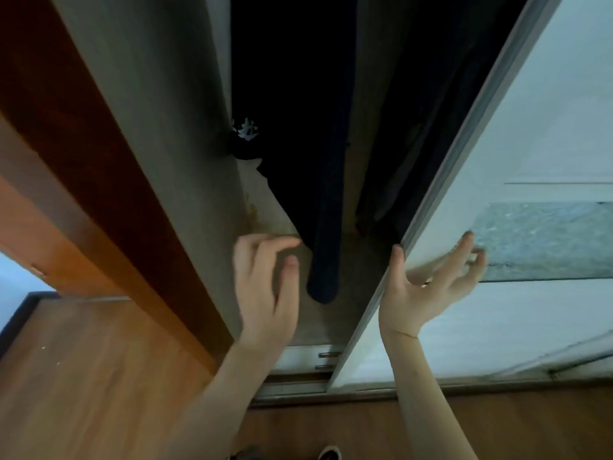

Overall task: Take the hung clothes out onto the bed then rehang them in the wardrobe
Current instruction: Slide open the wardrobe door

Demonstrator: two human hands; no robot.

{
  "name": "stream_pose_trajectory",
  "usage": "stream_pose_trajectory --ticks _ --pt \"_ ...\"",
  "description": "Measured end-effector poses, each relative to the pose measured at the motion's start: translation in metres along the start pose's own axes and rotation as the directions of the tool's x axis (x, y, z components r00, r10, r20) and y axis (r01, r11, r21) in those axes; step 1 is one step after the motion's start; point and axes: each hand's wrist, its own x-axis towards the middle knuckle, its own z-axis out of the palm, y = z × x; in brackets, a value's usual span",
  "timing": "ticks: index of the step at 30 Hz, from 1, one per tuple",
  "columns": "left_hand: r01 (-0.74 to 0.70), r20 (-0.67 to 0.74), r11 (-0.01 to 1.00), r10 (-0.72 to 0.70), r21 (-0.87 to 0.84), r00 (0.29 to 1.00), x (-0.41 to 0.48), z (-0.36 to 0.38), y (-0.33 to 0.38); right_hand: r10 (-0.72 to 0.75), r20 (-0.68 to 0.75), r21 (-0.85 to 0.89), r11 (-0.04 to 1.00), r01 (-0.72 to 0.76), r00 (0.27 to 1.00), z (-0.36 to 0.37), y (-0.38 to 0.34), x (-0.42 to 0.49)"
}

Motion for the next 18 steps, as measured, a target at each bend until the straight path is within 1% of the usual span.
stream_pose_trajectory --ticks 1,2,3,4,5,6,7,8,9,10,11,12,13,14,15,16,18 --pt "0.14 0.188 0.983 -0.117 -0.118 0.975 -0.001 0.019 0.012 0.013 0.044 -0.011 1.0 -0.013 0.999 -0.002 0.004 0.003" --pt "0.249 0.383 0.959 -0.18 -0.136 0.906 -0.008 0.046 0.023 0.0 0.062 -0.023 1.0 0.001 0.998 -0.005 0.01 0.009" --pt "0.376 0.571 0.912 -0.225 -0.16 0.789 -0.014 0.071 0.035 0.003 0.093 -0.02 1.0 -0.001 0.996 -0.009 0.013 0.015" --pt "0.46 0.672 0.87 -0.234 -0.178 0.702 -0.024 0.095 0.035 0.024 0.119 0.004 1.0 -0.025 0.993 -0.012 0.017 0.019" --pt "0.492 0.734 0.855 -0.226 -0.167 0.641 -0.031 0.114 0.04 0.047 0.146 0.038 0.998 -0.053 0.988 -0.015 0.021 0.024" --pt "0.446 0.76 0.881 -0.182 -0.156 0.624 -0.036 0.13 0.043 0.06 0.167 0.07 0.995 -0.072 0.984 -0.017 0.025 0.028" --pt "0.451 0.798 0.88 -0.162 -0.149 0.58 -0.04 0.139 0.048 0.065 0.178 0.075 0.994 -0.079 0.982 -0.019 0.029 0.033" --pt "0.425 0.826 0.894 -0.13 -0.141 0.548 -0.045 0.149 0.053 0.067 0.185 0.07 0.994 -0.081 0.98 -0.021 0.034 0.039" --pt "0.506 0.859 0.855 -0.171 -0.115 0.483 -0.05 0.16 0.059 0.064 0.192 0.062 0.995 -0.077 0.979 -0.023 0.04 0.045" --pt "0.55 0.873 0.83 -0.192 -0.099 0.448 -0.056 0.169 0.061 0.066 0.201 0.058 0.995 -0.079 0.977 -0.024 0.044 0.051" --pt "0.621 0.887 0.779 -0.225 -0.085 0.403 -0.059 0.178 0.062 0.073 0.207 0.061 0.994 -0.088 0.976 -0.026 0.049 0.056" --pt "0.614 0.886 0.785 -0.221 -0.086 0.407 -0.062 0.188 0.062 0.082 0.206 0.066 0.993 -0.097 0.975 -0.027 0.052 0.062" --pt "0.657 0.891 0.749 -0.238 -0.084 0.386 -0.062 0.196 0.065 0.086 0.201 0.072 0.992 -0.102 0.976 -0.028 0.056 0.067" --pt "0.679 0.894 0.726 -0.227 -0.109 0.386 -0.061 0.205 0.069 0.087 0.192 0.07 0.992 -0.102 0.977 -0.029 0.06 0.072" --pt "0.73 0.902 0.671 -0.224 -0.132 0.368 -0.06 0.214 0.073 0.083 0.18 0.067 0.993 -0.096 0.98 -0.03 0.065 0.077" --pt "0.738 0.903 0.656 -0.205 -0.159 0.377 -0.061 0.223 0.075 0.086 0.168 0.062 0.993 -0.098 0.982 -0.031 0.07 0.083" --pt "0.756 0.917 0.631 -0.175 -0.175 0.359 -0.062 0.236 0.084 0.091 0.142 0.058 0.993 -0.1 0.986 -0.034 0.081 0.095"
